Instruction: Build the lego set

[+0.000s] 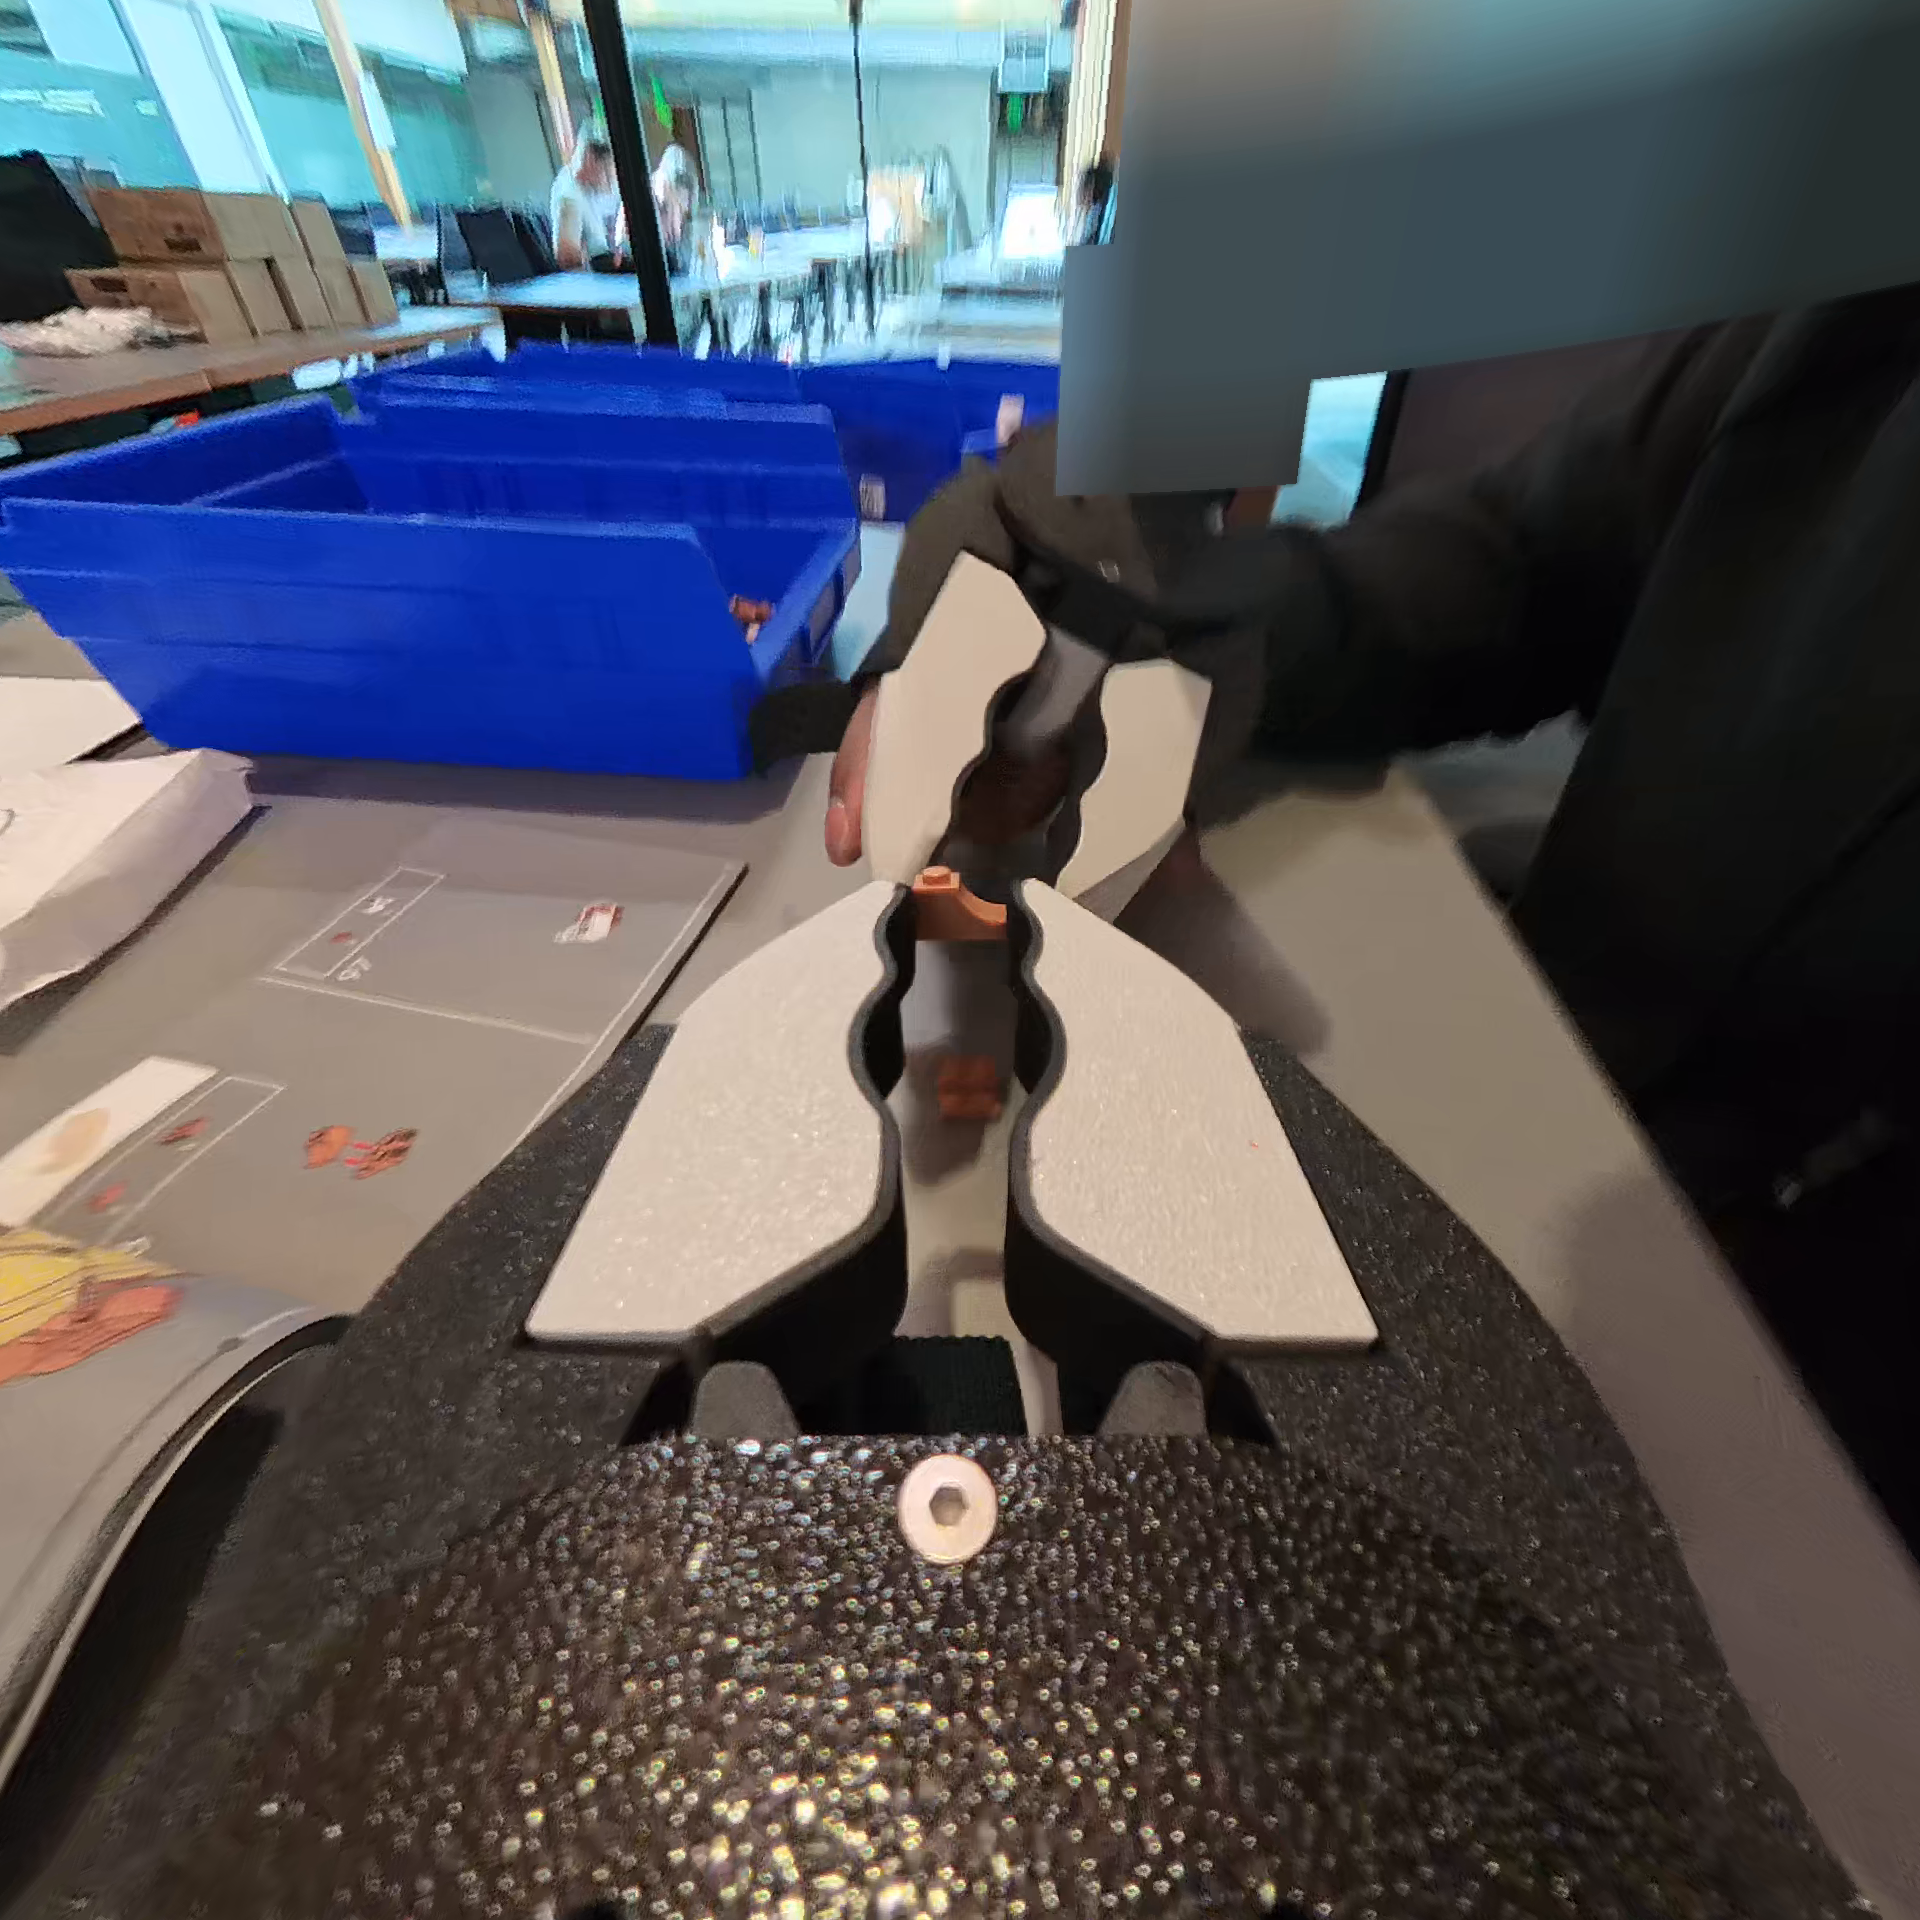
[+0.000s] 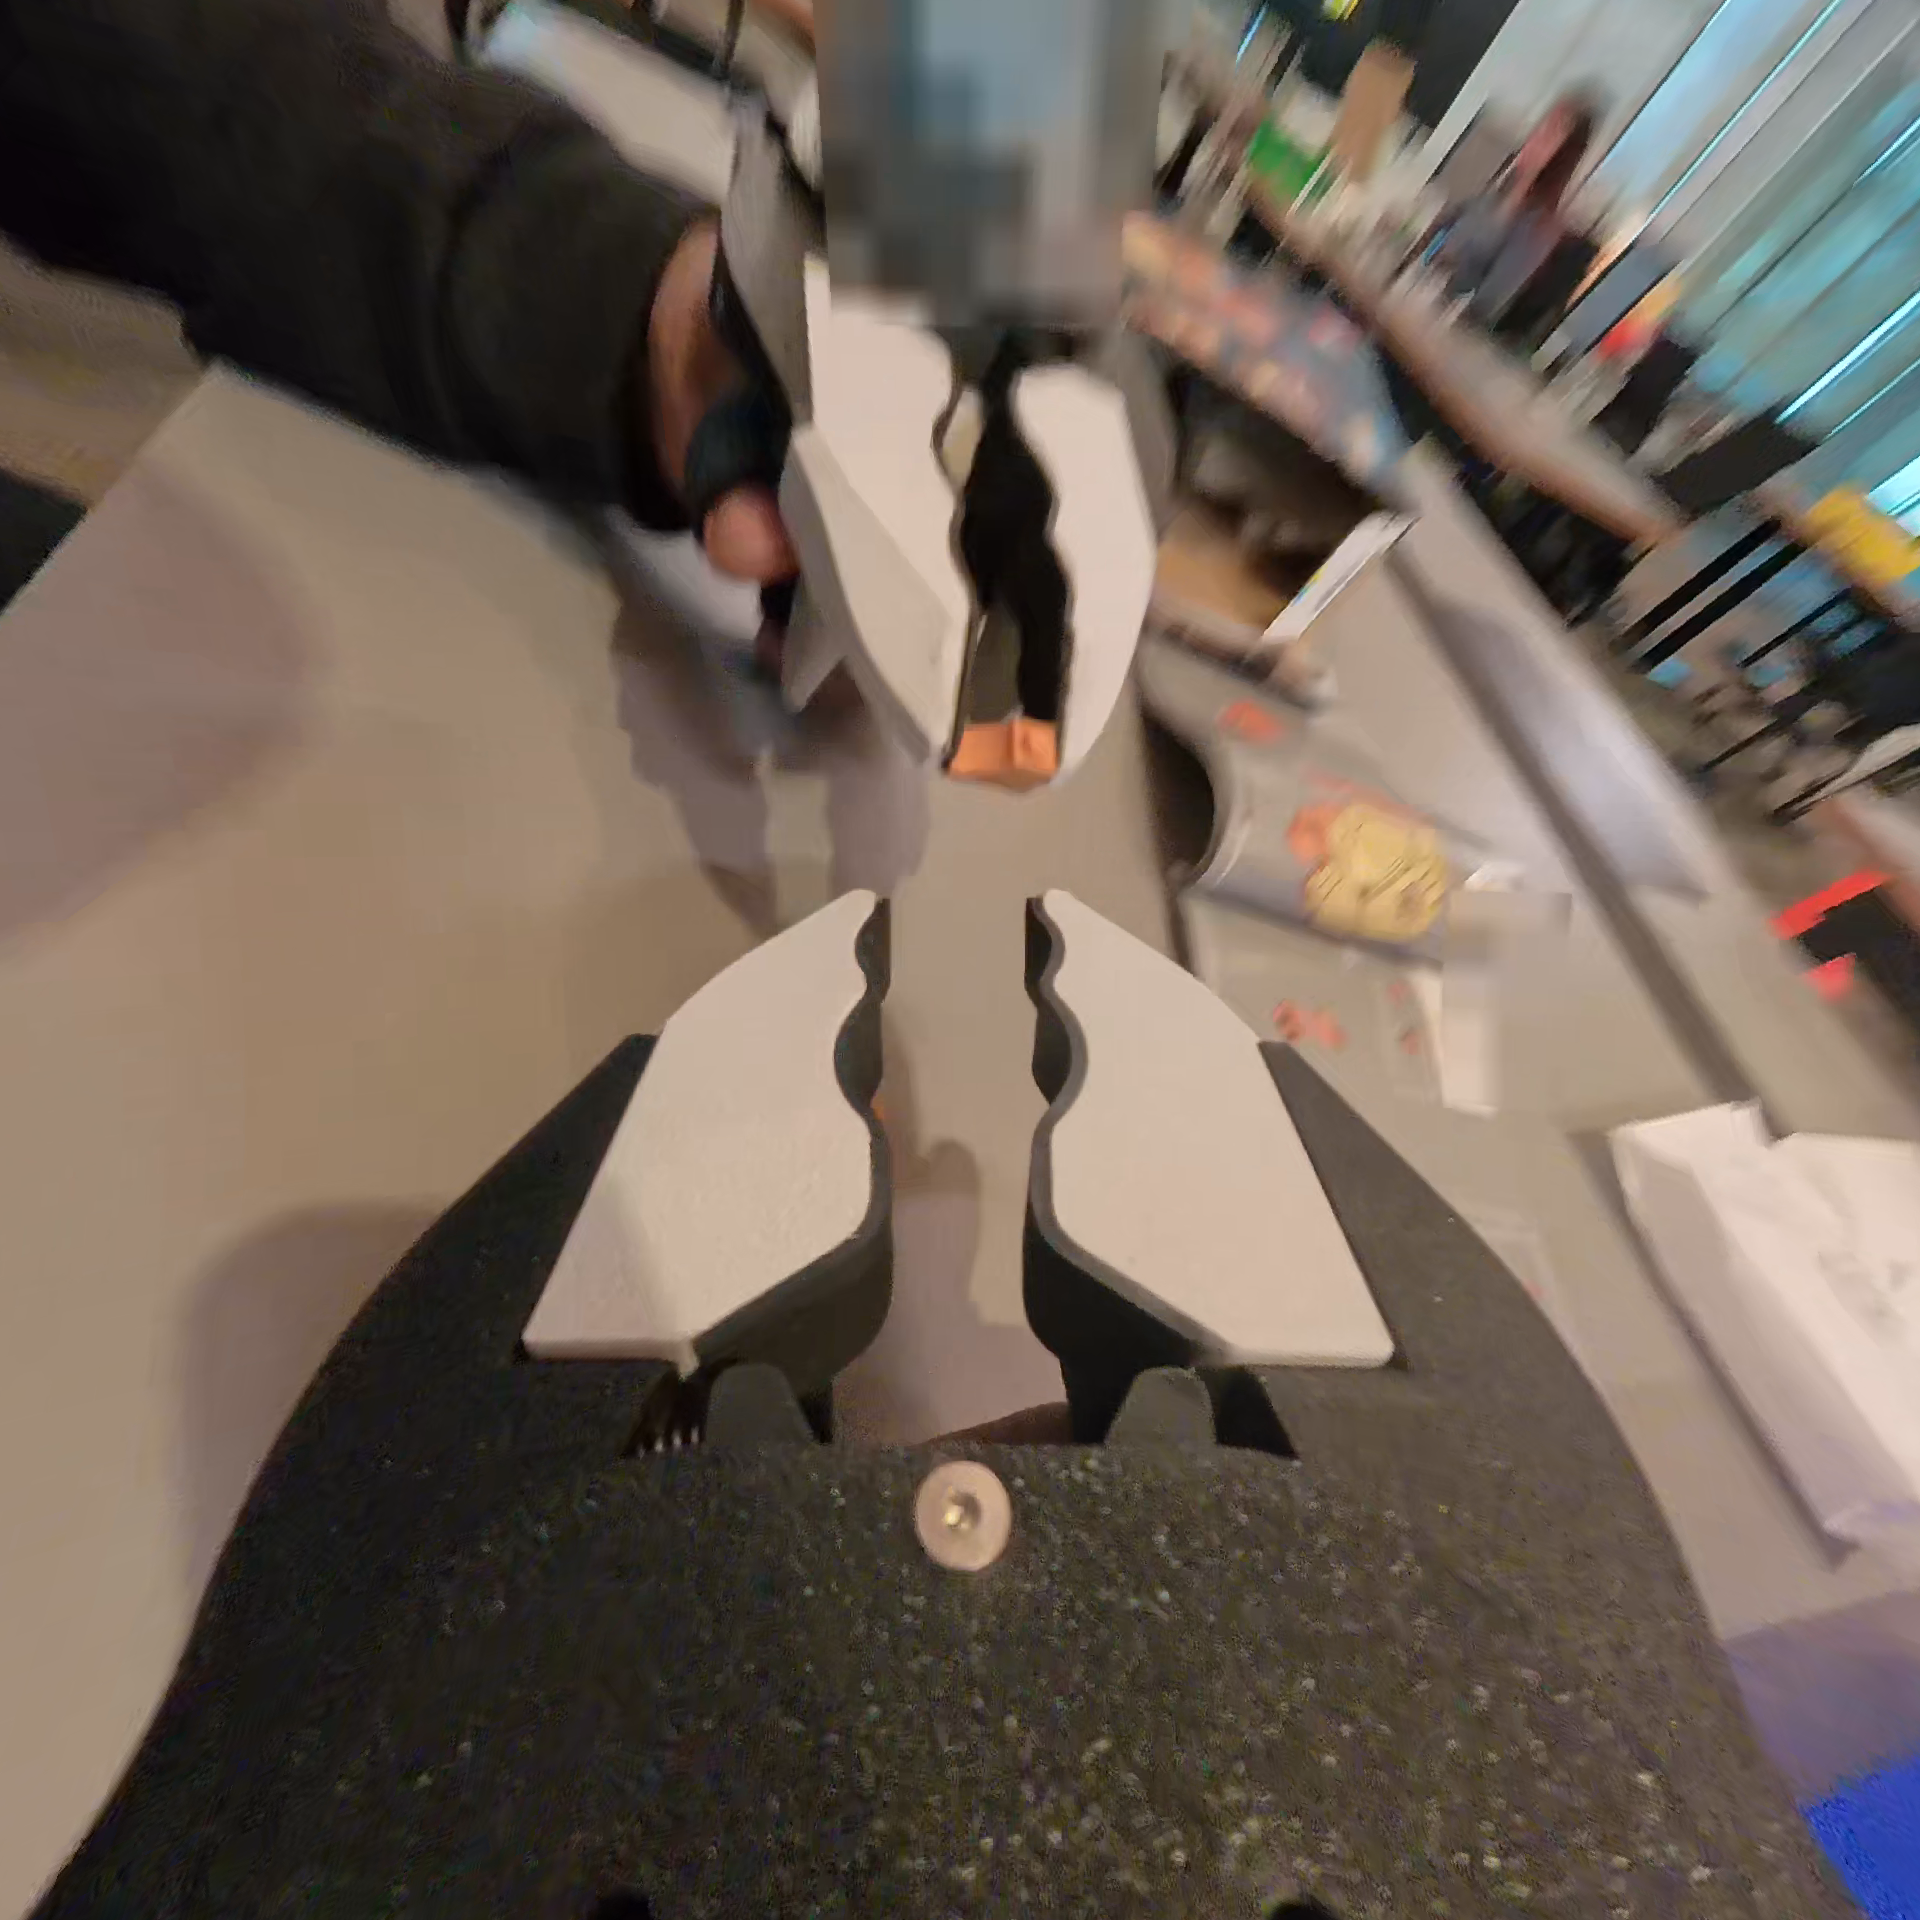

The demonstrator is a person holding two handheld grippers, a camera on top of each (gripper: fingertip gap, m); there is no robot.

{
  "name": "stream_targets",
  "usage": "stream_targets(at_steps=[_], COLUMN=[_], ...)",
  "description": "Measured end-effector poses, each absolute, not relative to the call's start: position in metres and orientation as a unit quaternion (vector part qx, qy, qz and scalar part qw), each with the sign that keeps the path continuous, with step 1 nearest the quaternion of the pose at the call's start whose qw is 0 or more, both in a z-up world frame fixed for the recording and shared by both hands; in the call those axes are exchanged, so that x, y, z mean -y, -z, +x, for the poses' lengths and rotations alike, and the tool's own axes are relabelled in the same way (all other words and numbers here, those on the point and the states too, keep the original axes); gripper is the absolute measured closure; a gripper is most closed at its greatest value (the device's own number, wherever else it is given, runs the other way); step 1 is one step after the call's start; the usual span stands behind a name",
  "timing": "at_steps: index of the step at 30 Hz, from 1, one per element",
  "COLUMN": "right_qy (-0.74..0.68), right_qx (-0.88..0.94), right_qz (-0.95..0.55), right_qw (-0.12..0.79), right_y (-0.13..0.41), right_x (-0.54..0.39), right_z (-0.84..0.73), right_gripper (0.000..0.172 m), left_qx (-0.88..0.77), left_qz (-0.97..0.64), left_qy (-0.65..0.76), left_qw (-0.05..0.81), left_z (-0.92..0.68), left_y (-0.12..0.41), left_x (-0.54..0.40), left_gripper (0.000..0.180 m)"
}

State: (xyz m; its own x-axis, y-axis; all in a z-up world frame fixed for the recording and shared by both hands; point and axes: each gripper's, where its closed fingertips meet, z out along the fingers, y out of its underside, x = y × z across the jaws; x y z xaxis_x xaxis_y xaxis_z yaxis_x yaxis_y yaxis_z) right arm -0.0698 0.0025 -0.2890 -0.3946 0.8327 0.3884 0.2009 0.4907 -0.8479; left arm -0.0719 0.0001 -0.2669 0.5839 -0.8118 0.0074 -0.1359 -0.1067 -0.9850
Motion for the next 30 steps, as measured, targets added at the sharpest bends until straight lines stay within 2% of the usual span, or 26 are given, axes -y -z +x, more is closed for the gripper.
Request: stream_targets(at_steps=[4,11,18,22,30], right_qy=[-0.327,-0.304,-0.305,-0.307,-0.335], right_qx=[0.796,0.818,0.818,0.823,0.806], right_qz=[-0.389,-0.412,-0.426,-0.424,-0.414], right_qw=[0.329,0.263,0.236,0.221,0.257], right_y=[0.321,0.347,0.351,0.352,0.341], right_x=[-0.012,-0.015,-0.014,-0.008,-0.006], right_z=[-0.057,-0.053,-0.053,-0.052,-0.059], right_gripper=[0.144,0.141,0.146,0.156,0.156], left_qx=[-0.369,-0.382,-0.377,-0.378,-0.378], left_qz=[-0.703,-0.726,-0.726,-0.731,-0.735], left_qy=[0.267,0.257,0.270,0.272,0.270], left_qw=[0.546,0.511,0.508,0.498,0.494], left_z=[-0.072,-0.070,-0.069,-0.068,-0.068], left_y=[0.281,0.293,0.292,0.295,0.297], left_x=[0.000,0.002,0.003,0.003,0.003], left_gripper=[0.165,0.164,0.165,0.165,0.165])
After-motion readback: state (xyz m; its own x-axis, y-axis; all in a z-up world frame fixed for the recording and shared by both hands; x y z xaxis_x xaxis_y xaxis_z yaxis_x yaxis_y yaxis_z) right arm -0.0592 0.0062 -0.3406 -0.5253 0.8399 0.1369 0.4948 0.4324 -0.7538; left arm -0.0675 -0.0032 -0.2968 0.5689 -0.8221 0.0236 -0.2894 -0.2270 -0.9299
